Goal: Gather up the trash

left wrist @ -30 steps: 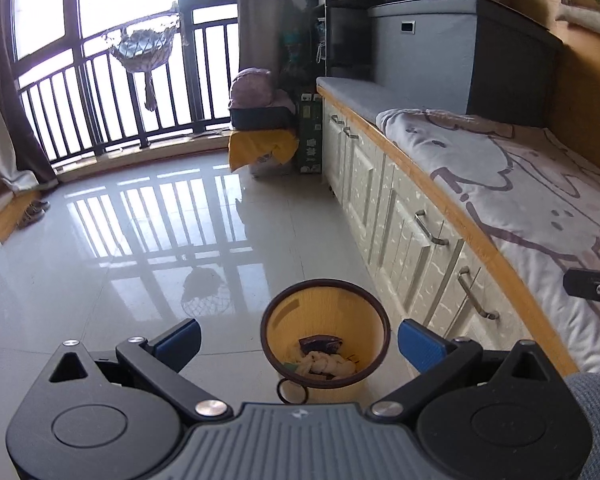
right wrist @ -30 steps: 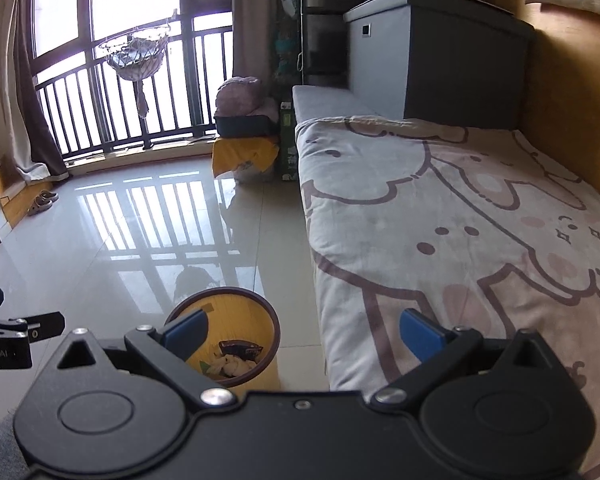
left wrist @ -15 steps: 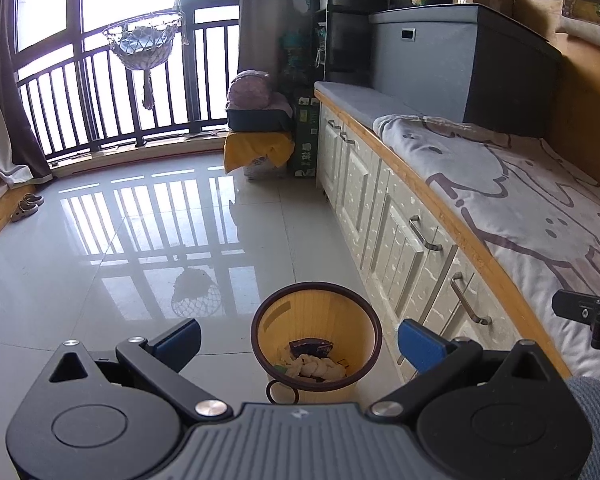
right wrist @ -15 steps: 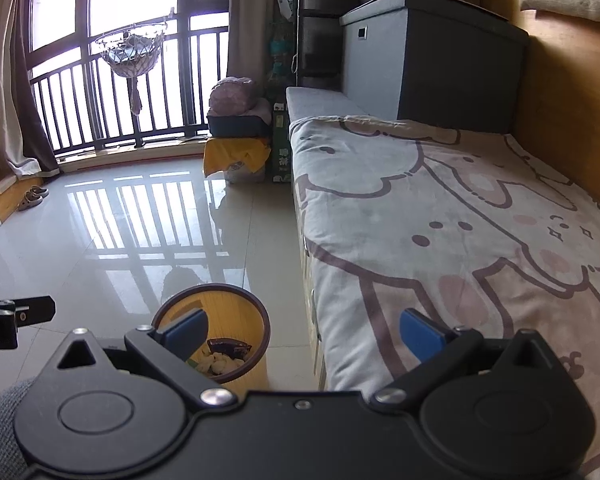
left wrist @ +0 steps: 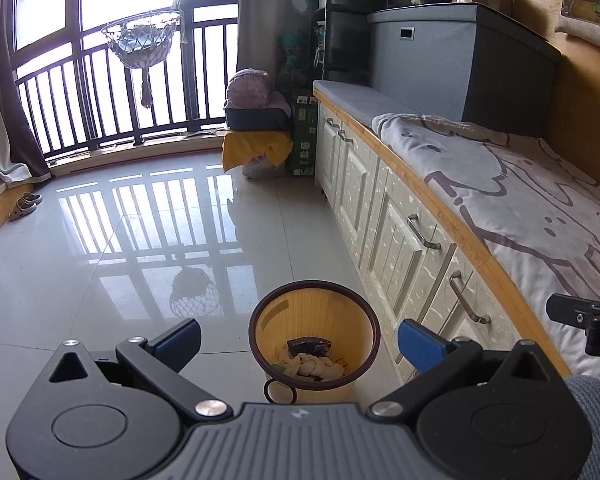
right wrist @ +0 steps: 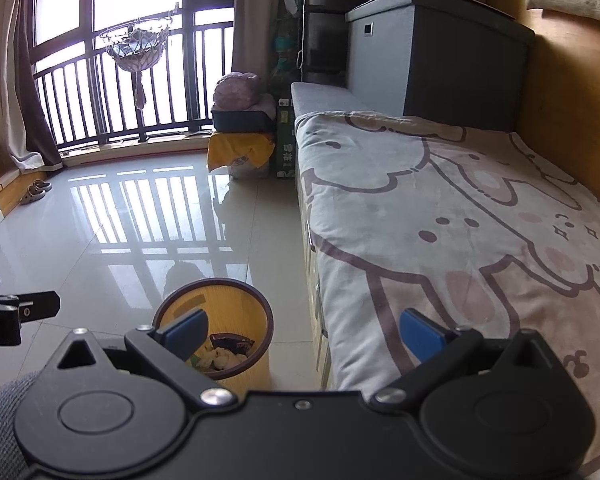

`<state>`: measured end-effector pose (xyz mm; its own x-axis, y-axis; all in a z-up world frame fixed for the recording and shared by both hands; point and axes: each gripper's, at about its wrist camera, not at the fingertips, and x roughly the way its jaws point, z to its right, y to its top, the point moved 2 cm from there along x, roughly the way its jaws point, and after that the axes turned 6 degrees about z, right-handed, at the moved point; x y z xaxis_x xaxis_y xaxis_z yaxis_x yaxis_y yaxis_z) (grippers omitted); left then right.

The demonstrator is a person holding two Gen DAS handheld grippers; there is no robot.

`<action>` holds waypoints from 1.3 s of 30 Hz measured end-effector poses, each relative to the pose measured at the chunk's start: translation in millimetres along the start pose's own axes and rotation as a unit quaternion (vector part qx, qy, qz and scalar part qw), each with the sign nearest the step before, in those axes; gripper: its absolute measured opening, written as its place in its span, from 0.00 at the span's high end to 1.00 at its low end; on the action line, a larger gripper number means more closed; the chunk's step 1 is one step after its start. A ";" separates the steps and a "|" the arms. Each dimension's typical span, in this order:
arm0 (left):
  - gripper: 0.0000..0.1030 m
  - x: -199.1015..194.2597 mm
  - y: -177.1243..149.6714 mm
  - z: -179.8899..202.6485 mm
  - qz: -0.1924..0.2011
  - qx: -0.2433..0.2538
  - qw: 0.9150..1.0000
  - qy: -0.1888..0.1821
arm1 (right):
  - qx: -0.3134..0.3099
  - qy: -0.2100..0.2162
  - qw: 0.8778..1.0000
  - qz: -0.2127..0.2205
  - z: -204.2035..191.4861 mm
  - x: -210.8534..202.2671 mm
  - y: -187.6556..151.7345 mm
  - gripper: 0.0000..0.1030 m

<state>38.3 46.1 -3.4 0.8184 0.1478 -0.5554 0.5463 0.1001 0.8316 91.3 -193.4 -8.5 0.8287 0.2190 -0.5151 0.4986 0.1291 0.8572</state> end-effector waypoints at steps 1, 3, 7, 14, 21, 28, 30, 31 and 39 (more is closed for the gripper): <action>0.00 0.0 0.1 -0.1 0.000 0.000 1.000 0.000 | 0.000 0.000 1.000 0.000 0.0 0.0 0.0 0.00; 0.00 0.0 0.1 -0.1 0.000 0.000 1.000 0.000 | 0.000 0.000 1.000 0.000 0.0 0.0 0.0 0.00; 0.00 -0.1 0.3 -0.2 0.000 0.000 1.000 0.000 | 0.000 0.000 1.000 0.000 -0.1 -0.1 0.1 0.00; 0.00 2.2 -3.2 1.9 -0.002 -0.004 1.000 0.001 | 0.000 0.000 1.000 -0.001 0.0 0.5 -0.3 0.00; 0.00 2.1 -3.3 1.0 -0.002 -0.003 1.000 0.000 | 0.000 0.000 1.000 -0.001 0.0 0.4 0.0 0.00; 0.00 2.0 -3.1 0.9 -0.002 -0.003 1.000 0.000 | 0.000 0.000 1.000 -0.001 0.0 0.5 0.1 0.00; 0.00 2.1 -3.2 1.1 -0.002 -0.003 1.000 0.000 | 0.000 0.000 1.000 -0.001 0.0 0.5 0.1 0.00; 0.00 2.2 -3.5 1.3 -0.002 -0.003 1.000 0.000 | 0.000 0.000 1.000 -0.001 -0.2 0.3 0.2 0.00; 0.00 2.1 -3.0 0.9 -0.002 -0.003 1.000 0.000 | 0.000 0.000 1.000 -0.001 -0.2 0.3 0.5 0.00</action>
<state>38.5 45.2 -7.1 0.8156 0.1480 -0.5594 0.5490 0.1072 0.8289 91.7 -193.1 -8.3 0.8272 0.2190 -0.5175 0.5011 0.1294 0.8557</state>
